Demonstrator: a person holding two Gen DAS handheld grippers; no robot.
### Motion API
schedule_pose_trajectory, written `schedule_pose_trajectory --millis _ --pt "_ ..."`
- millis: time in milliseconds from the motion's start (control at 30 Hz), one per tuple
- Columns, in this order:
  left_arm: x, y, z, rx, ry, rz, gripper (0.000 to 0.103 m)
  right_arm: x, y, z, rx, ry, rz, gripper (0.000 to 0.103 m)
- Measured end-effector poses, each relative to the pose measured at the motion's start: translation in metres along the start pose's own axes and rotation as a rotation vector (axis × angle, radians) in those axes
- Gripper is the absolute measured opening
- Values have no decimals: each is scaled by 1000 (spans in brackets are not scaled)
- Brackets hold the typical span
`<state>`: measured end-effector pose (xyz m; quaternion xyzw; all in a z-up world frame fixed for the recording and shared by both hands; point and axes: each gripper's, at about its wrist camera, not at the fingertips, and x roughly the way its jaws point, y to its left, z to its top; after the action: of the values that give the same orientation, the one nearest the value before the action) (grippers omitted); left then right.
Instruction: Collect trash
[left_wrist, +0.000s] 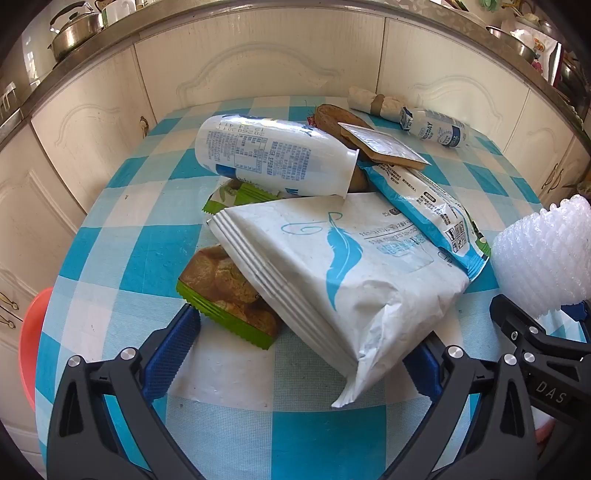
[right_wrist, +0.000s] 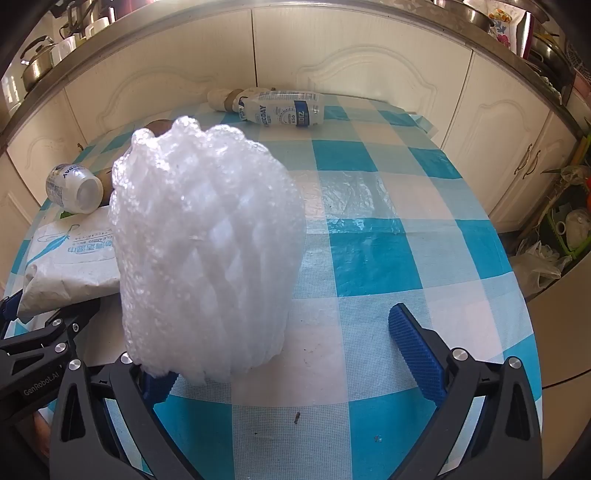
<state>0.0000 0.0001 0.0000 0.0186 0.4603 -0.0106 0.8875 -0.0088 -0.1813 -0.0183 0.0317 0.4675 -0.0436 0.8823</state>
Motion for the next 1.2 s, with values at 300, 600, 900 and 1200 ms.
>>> schedule_pose_trajectory --millis 300,600,900,1200 --pt "-13 4 -9 -13 -17 31 99 -4 0 -4 -3 4 0 99" --pt "-81 11 -21 17 -235 118 99 -36 -2 -25 18 -76 19 99" --pt "-151 15 -21 7 -407 153 99 -113 5 -30 3 -241 1 99" --pt "-182 30 -28 -20 -468 147 99 -170 7 -33 4 -356 11 99"
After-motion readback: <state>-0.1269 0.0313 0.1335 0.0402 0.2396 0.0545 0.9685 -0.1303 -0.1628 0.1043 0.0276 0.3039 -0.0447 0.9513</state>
